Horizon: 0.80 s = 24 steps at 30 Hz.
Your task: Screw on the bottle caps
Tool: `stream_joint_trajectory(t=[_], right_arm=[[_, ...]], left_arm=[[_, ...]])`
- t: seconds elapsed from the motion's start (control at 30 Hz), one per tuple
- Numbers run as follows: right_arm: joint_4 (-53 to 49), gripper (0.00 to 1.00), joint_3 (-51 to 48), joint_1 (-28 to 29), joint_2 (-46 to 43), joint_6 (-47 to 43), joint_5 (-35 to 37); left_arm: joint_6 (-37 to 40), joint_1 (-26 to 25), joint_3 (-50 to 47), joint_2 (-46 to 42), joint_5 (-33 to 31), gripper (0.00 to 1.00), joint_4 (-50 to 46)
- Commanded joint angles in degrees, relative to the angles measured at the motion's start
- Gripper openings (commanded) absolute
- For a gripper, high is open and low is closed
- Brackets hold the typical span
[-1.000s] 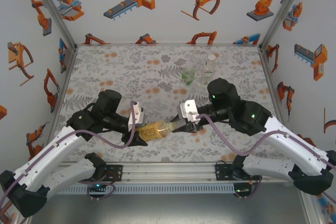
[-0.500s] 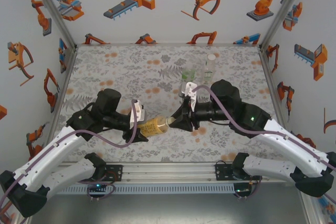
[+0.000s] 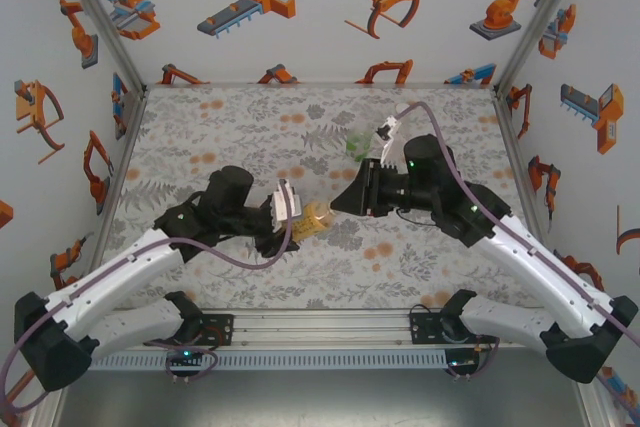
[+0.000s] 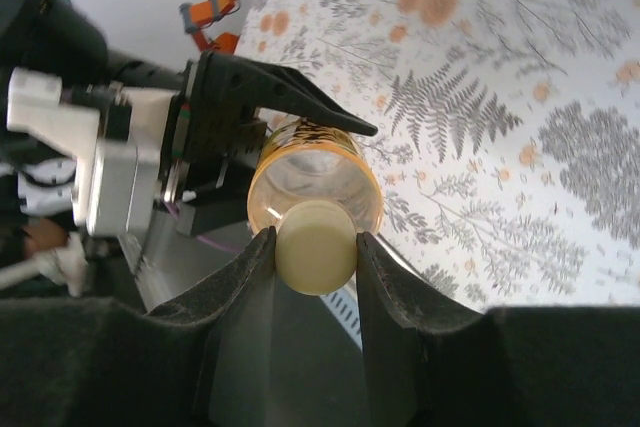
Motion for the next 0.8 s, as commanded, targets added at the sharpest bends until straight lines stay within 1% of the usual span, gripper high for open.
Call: stream_joint_trajectory(t=[0.0,0.07,0.13,0.27,0.43,0.53,0.6,0.67,0.77], right_arm=[[-3.6,0.0,-3.3,-1.3,0.4,9.9,1.3],[-3.3,0.0,-5.1,-1.8,-0.4,10.8,3.0],[-3.0,0.03,-5.9,-2.3,-0.8,11.1,3.0],[-3.0,0.1,-6.8,-2.5,-1.9,11.1,3.3],[-3.0,0.26,-7.8,-2.6,-5.1,10.0,4.8],[-1.9,0.4,-8.3,-2.7,-7.1,5.8,4.8],[-2.3,0.51,-8.1,-2.8,-8.1,3.1,5.1],[-3.2,0.59,-7.5,-2.8,-8.8,1.5,5.7],[-4.1,0.64,-5.9,-2.8,-9.4,-1.1,5.6]], left_arm=[[0.0,-4.0,1.4,2.5,-3.9,0.0,12.8],[0.1,-5.6,1.9,4.4,-6.9,0.0,14.1],[0.6,-7.1,2.9,6.4,-9.0,0.0,14.6],[0.8,-8.7,3.3,9.9,-9.4,0.0,17.5],[0.7,-9.9,2.8,11.6,-8.5,0.0,20.2],[0.5,-10.2,2.3,11.4,-8.7,0.0,20.8],[0.7,-10.3,1.9,11.3,-9.0,0.0,20.6],[0.7,-10.4,1.7,11.1,-9.2,0.0,20.1],[0.7,-10.5,1.1,10.5,-9.2,0.0,19.9]])
